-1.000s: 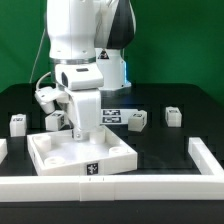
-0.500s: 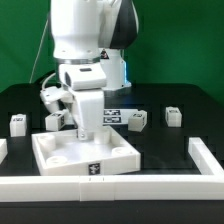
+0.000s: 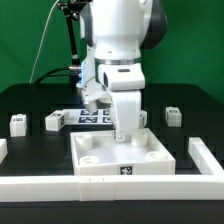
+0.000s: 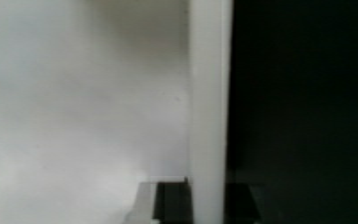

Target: Assemble one leg

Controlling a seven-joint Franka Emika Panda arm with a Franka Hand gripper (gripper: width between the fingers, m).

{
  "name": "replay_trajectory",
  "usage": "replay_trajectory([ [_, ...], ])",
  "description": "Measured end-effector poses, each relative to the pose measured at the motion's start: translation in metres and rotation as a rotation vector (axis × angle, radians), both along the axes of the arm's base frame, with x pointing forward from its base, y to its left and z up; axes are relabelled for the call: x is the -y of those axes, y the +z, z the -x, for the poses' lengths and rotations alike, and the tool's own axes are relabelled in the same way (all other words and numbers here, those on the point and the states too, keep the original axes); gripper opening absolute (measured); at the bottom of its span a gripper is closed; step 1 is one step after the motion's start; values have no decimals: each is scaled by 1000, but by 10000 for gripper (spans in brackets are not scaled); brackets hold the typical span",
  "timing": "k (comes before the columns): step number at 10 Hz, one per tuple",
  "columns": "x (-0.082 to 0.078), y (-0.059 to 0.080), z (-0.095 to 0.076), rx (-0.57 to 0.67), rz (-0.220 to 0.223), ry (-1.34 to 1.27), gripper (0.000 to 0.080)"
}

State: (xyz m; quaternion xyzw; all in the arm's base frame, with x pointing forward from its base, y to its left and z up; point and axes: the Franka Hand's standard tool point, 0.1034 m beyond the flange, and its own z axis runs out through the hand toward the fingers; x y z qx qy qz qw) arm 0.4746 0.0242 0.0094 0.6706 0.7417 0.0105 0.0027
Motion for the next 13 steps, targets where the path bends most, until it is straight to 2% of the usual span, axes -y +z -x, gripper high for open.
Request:
replay_trajectory([
  [4, -49, 1, -22, 29, -14, -154, 58],
  [6, -59, 1, -26, 18, -8, -164, 58],
  [9, -63, 0, -27, 3, -2, -157, 58],
  [10, -63, 0, -27, 2, -2, -158, 149],
  [11, -62, 0, -27, 2, -2, -158, 343],
  [12, -62, 0, -27, 2, -2, -158, 343],
  [13, -62, 0, -27, 2, -2, -158, 493],
])
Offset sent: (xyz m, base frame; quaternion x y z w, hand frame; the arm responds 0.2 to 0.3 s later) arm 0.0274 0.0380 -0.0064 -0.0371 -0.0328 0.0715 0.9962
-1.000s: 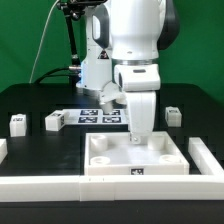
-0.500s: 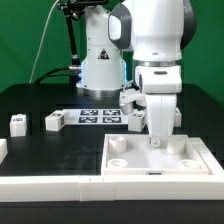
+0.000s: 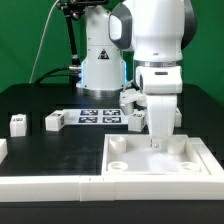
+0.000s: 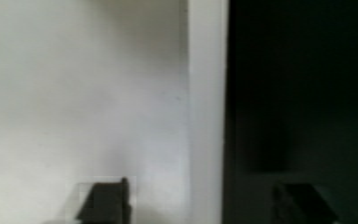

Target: Assemble one leg

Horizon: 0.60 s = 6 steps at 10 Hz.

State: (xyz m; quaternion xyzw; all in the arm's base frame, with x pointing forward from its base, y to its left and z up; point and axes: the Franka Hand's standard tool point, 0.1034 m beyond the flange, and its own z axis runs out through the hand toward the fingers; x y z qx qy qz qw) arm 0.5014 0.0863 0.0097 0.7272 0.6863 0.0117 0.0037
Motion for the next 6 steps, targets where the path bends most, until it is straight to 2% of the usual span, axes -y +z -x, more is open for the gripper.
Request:
replay_trajectory([
  [1, 0, 0, 0, 0, 0, 0, 599],
  [4, 0, 0, 0, 0, 0, -1, 647],
  [6, 0, 0, 1, 0, 0, -4, 647],
])
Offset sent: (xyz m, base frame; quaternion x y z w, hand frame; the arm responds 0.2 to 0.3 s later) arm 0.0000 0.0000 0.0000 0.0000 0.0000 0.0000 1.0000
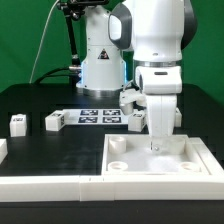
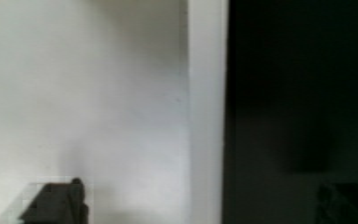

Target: Assemble one leg

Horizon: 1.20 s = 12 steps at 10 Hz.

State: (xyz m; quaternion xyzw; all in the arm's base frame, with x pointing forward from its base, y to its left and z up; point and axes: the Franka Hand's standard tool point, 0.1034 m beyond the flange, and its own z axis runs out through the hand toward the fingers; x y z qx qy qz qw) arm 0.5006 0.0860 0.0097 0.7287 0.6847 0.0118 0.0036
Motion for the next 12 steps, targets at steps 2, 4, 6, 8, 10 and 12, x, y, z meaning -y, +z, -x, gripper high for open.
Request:
replay_trajectory([
  [2, -3, 12, 12, -4, 6, -61, 649],
  [4, -10, 37, 25, 8, 16, -95, 649],
  [6, -19, 48, 35, 17, 18, -133, 649],
  [8, -17, 45, 35, 12, 17, -150, 649],
  [10, -18, 45, 35, 9, 10, -290, 649],
  [12, -21, 42, 45, 11, -10, -531, 649],
])
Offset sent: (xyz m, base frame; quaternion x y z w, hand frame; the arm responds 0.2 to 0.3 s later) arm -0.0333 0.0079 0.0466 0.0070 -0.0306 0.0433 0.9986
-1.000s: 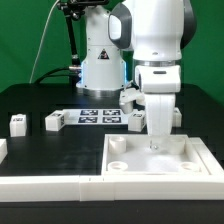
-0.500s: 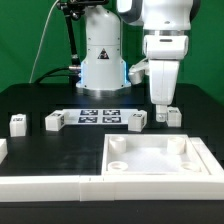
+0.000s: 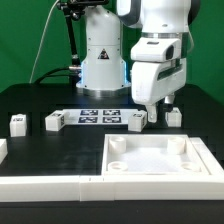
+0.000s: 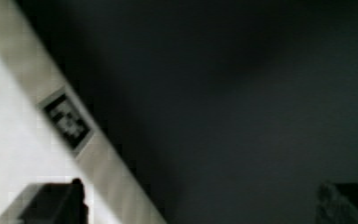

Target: Assemble one leg

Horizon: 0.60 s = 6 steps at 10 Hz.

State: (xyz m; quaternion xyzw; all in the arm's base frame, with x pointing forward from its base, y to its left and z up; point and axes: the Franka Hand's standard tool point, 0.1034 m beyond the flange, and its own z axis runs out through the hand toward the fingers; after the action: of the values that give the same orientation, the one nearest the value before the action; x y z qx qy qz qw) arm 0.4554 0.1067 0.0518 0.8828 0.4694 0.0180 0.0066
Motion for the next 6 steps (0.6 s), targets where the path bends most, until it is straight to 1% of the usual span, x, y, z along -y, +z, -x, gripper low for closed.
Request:
replay_trajectory([
  [1, -5, -3, 12, -11, -11, -186, 649],
  [3, -21, -8, 26, -40, -28, -527, 649],
  [5, -35, -8, 30, -57, -44, -759, 649],
  [6, -36, -8, 31, -63, -51, -844, 649],
])
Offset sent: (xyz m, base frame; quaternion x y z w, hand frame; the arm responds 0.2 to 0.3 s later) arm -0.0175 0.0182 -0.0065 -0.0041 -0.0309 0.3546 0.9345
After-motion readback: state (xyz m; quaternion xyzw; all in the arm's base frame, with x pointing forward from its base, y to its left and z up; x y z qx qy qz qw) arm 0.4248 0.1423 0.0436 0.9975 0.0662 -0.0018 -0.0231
